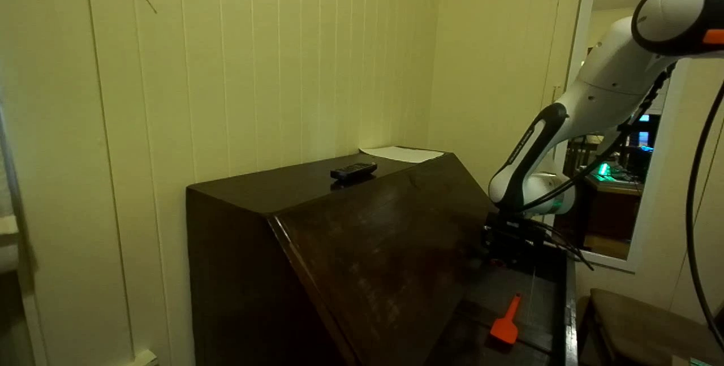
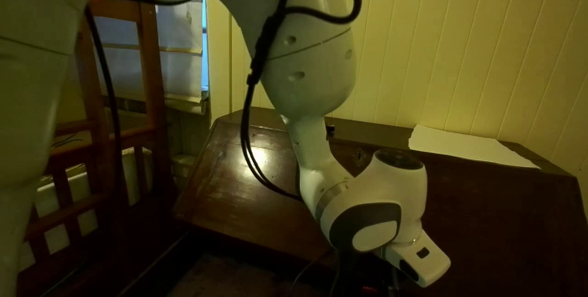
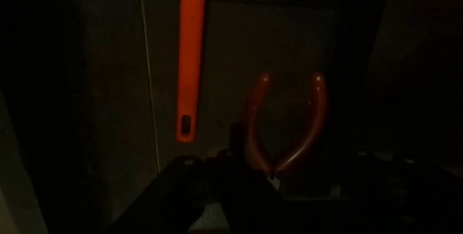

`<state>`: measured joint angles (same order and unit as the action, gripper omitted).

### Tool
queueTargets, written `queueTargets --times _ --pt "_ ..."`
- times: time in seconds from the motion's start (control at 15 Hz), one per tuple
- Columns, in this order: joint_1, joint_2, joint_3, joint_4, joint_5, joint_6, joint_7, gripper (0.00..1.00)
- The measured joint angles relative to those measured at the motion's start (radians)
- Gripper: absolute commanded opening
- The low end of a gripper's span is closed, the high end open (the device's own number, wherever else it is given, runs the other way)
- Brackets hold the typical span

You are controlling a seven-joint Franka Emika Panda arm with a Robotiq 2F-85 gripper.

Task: Remove the red pliers from the top and put it on the desk

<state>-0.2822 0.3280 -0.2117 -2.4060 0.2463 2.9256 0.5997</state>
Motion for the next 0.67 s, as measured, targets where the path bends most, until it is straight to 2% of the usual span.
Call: queueTargets --times 0.4,0.67 --pt "-0.028 0.154 -0.039 0.096 0.068 0.045 -0.02 0.28" --pt "-0.113 0.24 0.022 0.172 0.123 0.02 -0.101 0.28"
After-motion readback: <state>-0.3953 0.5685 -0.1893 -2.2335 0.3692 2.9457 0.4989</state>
